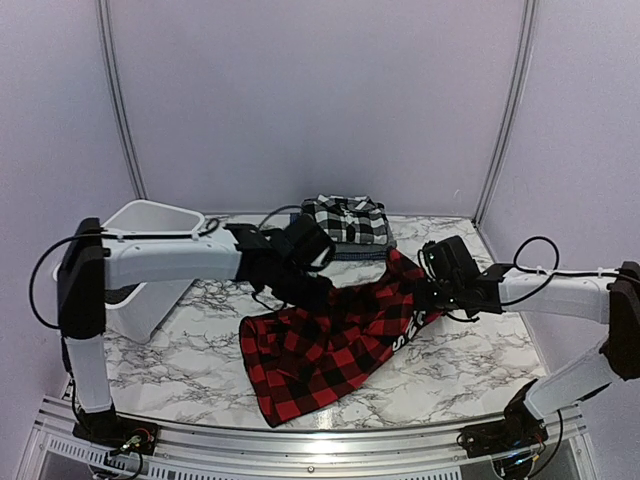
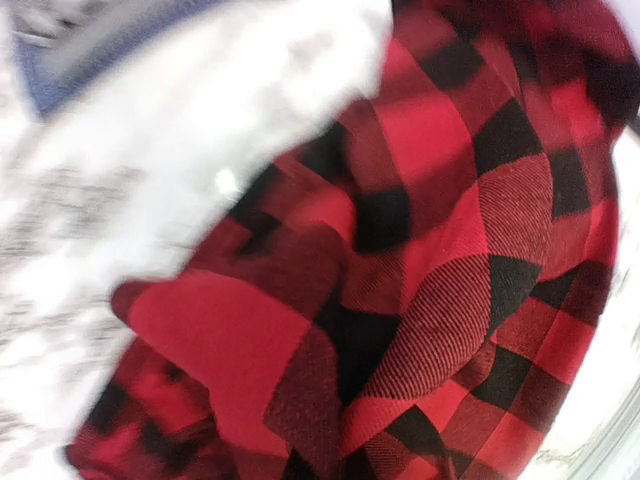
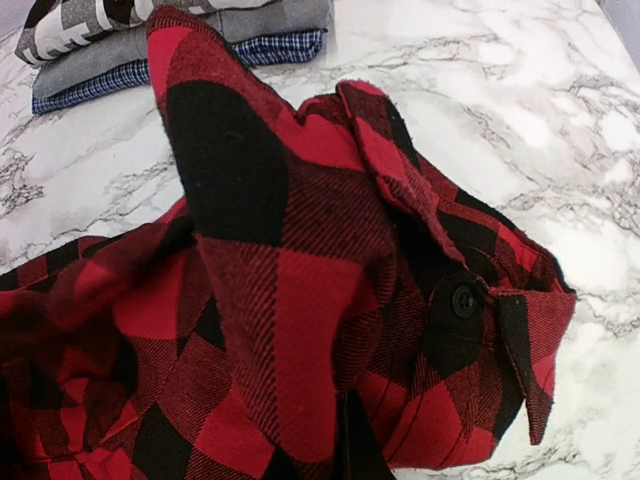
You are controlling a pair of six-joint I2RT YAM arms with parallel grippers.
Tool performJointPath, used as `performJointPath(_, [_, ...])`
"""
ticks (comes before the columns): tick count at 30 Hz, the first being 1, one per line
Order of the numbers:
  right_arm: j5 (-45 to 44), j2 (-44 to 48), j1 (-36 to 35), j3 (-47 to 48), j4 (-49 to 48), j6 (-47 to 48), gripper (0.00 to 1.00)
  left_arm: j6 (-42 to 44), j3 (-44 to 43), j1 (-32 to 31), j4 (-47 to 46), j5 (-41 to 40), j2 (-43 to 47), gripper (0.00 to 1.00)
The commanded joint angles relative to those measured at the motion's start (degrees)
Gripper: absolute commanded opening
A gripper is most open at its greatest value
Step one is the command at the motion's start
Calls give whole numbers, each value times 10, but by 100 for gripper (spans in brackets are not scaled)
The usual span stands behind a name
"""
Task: Fold and stack the long sleeve shirts
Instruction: Flatten out the crumpled shirt at the center of the board.
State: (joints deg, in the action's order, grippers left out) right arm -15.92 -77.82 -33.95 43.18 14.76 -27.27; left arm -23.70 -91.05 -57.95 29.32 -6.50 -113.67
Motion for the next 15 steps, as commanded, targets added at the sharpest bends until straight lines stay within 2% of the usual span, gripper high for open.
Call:
performJointPath(1, [9,-22,30,42,-64,50,5,-19,34,63,0,-60,128,0])
performJointPath(8, [86,-94,43,132,-106,99,11,-3,55,106,2,-59,247,0])
performJointPath(13, [134,-136,41,184,-101,110,23,-12,53,125,4,-48,288,0])
performJointPath(15, [137,-132,30,194,-96,112,31,-4,43,128,3,-19,288,0])
